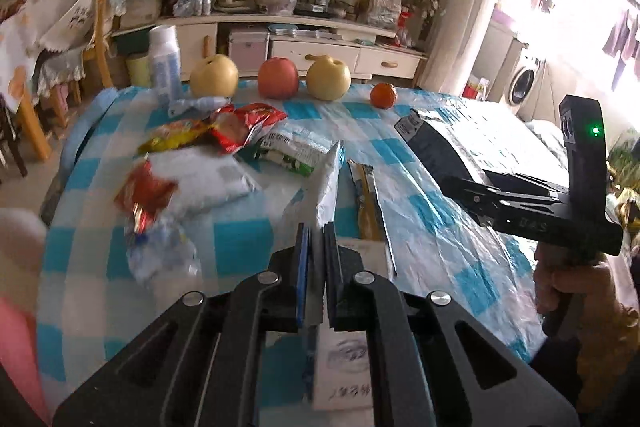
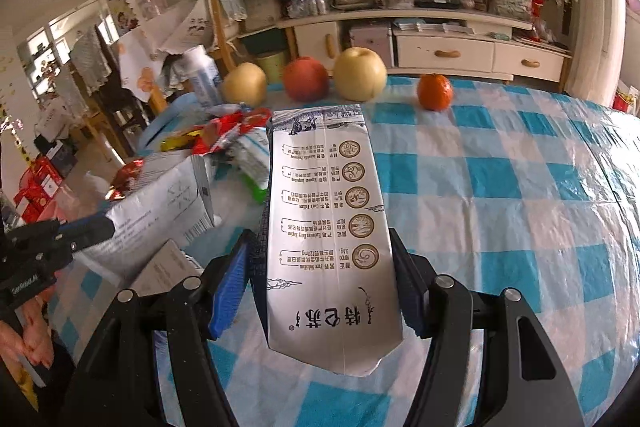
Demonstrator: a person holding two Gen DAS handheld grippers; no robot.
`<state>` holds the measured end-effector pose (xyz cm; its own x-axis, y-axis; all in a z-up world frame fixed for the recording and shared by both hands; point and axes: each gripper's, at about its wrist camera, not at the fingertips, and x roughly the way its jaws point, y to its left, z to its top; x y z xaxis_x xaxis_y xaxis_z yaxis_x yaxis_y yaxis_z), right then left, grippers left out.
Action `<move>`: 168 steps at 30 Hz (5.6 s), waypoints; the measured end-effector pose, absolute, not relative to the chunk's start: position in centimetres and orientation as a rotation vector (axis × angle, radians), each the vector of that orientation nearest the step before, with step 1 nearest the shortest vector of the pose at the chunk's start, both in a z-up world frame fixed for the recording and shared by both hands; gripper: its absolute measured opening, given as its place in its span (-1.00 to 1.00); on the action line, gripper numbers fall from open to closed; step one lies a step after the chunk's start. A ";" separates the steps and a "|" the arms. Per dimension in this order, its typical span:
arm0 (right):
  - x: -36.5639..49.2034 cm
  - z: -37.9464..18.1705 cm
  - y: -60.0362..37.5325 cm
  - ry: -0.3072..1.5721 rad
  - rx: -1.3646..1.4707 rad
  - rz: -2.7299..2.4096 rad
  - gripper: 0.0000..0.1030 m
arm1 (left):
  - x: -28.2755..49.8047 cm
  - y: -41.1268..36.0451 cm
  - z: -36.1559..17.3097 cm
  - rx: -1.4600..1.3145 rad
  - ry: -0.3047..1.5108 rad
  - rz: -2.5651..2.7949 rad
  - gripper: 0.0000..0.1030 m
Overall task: Collect trash
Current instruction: 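Carry the white wrapper with the left gripper to the pink bucket and release, then lower the right gripper and release the milk carton onto the table, then grasp the milk carton with the left gripper while the right gripper grasps the brown snack stick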
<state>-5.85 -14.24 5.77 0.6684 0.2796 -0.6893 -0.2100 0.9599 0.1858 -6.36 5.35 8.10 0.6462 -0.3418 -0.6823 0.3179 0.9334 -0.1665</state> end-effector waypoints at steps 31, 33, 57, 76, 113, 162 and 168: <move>-6.6 6.7 -9.3 0.796 0.087 0.323 0.26 | -6.2 11.2 6.5 -0.119 0.765 -0.206 -0.63; -6.8 7.1 -7.4 0.800 0.090 0.353 0.26 | -6.6 12.7 7.3 -0.115 0.738 -0.153 -0.63; -9.8 10.1 25.2 0.809 -0.142 0.826 0.26 | -12.0 36.4 11.0 -0.292 0.635 0.456 -0.62; -12.5 6.6 30.1 0.801 -0.265 0.844 0.73 | -13.0 39.0 11.6 -0.186 0.613 0.617 0.52; -12.4 7.2 8.8 0.784 -0.060 0.509 0.73 | -6.9 20.7 11.5 0.148 0.613 0.382 0.72; -7.6 5.9 -7.5 0.805 0.120 0.288 0.73 | -4.9 6.3 7.4 0.392 0.732 0.013 0.72; -5.2 4.4 -11.0 0.887 0.161 0.204 0.73 | -6.7 3.5 6.5 0.358 0.807 -0.285 0.72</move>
<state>-5.24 -10.97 4.41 0.6144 0.2430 -0.7506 -0.1099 0.9685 0.2236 -6.65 3.50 6.51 0.6595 -0.1119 -0.7433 0.3802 0.9027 0.2015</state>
